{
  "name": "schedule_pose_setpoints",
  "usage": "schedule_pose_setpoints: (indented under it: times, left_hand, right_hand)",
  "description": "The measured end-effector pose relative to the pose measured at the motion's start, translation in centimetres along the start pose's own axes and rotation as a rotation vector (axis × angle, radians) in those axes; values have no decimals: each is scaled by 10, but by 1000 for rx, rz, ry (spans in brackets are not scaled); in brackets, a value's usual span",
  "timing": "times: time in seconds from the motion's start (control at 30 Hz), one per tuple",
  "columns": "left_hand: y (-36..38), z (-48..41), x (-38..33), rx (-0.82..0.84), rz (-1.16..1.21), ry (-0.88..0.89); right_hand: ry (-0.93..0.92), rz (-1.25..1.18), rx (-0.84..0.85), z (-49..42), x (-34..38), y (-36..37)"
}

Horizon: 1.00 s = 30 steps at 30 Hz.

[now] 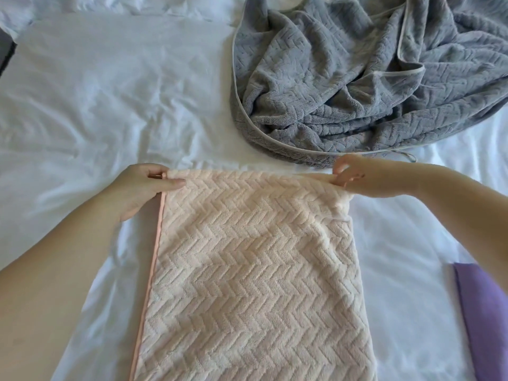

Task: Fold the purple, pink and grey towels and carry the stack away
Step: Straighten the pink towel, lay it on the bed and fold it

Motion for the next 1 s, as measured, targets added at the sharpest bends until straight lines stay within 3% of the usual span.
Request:
schedule_pose_setpoints:
  times: [0.07,0.13,0.2,0.27,0.33,0.43,0.57,0.87,1.0]
  left_hand:
    - [4,0,-5,30,-142,11]
    - [7,-3,-8,38,-296,14]
    - [9,-7,-7,45,-369,6]
    - [10,-9,-6,52,-374,-28]
    - [7,-10,-7,55,-402,-53]
    - [-2,-11,-17,10,-443,-41]
    - [-7,-5,-26,-37,-437,-18]
    - [-14,-8,-22,76,-71,-41]
    - [-22,-13,-24,-10,-90,-43]
  right_hand:
    - [-11,146,4,3,7,1]
    - [-139,222,-117,7,23,-2]
    - [-278,183,-183,10,37,-4]
    - [-323,7,-136,12,38,-6]
    - [-249,-181,-3,13,28,-7]
    - [-95,-54,61,11,9,-8]
    - [82,198,12,4,-10,-13]
    - [204,3,-191,-7,-36,-23]
    - [220,-132,-255,-14,-38,-31]
Point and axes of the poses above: each hand's wrist, its own z-axis away from the middle knuckle, its own y-axis out of the palm, x = y × z, the point moved 5 cm from there along -z, towards the middle knuckle, and after that the axes turned 12 degrees about x, right-handed, at the moved point
